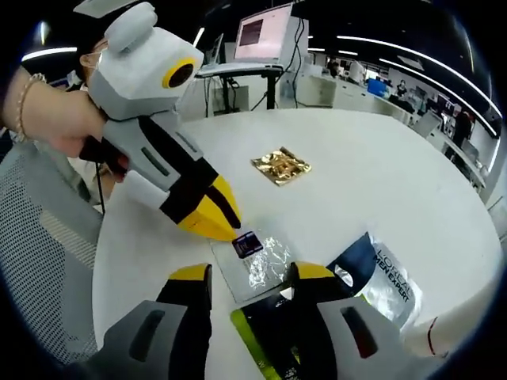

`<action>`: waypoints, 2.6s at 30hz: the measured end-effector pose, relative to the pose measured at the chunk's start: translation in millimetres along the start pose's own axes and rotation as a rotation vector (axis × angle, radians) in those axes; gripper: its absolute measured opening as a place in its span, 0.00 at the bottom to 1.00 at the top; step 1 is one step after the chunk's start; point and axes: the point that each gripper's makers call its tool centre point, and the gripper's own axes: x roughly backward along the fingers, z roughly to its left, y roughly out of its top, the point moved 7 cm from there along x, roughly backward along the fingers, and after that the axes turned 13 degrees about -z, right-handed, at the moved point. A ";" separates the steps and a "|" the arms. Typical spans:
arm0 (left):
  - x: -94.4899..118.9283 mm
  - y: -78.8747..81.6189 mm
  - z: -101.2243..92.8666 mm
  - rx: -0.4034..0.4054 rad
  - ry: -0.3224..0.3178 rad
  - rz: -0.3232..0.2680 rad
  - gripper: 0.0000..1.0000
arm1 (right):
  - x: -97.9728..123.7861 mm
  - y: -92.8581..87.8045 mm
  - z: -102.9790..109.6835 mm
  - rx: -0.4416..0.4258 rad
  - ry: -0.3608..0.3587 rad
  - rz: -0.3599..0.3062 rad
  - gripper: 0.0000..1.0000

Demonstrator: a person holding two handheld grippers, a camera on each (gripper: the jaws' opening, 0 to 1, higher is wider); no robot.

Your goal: Arrange the skincare products in the storage area until every visible bottle or jar stands upright without overlapping.

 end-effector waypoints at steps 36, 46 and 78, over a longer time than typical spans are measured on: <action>40.0 8.3 -25.7 -0.020 0.047 -0.050 0.49 | 97.8 -17.5 19.4 -0.075 -0.173 -0.084 0.77; 57.8 3.1 -41.7 0.008 0.044 -0.058 0.58 | 132.7 -29.8 22.8 -0.129 -0.244 -0.090 0.87; 124.1 23.2 -69.5 -0.018 0.048 -0.186 0.81 | 245.0 -35.5 27.9 -0.206 -0.454 -0.197 1.00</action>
